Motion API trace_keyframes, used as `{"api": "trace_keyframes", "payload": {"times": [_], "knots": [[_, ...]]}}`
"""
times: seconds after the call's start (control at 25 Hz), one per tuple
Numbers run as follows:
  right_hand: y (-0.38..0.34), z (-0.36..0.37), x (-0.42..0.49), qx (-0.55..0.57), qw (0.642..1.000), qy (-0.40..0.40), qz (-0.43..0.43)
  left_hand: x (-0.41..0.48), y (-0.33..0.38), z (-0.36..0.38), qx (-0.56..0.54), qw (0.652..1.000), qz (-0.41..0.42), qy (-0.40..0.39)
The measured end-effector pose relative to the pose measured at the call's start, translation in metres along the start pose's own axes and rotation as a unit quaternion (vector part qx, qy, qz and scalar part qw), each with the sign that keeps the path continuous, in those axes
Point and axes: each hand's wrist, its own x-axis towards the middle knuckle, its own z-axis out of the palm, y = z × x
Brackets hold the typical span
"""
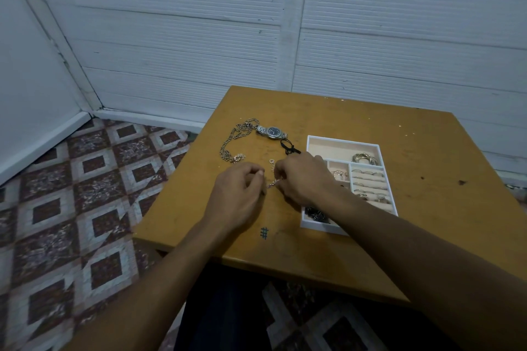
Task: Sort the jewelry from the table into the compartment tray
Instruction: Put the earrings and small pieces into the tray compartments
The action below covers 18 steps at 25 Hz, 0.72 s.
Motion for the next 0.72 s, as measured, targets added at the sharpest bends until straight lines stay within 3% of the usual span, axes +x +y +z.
{"api": "trace_keyframes", "payload": {"times": [0.32, 0.72], "knots": [[0.0, 0.005, -0.007, -0.034, 0.999, -0.013, -0.014, -0.01, -0.009, 0.004, 0.104, 0.991, 0.078, -0.031], [0.012, -0.02, -0.012, 0.194, 0.981, 0.008, 0.023, -0.004, 0.002, 0.013, 0.051, 0.997, 0.045, -0.02]]}}
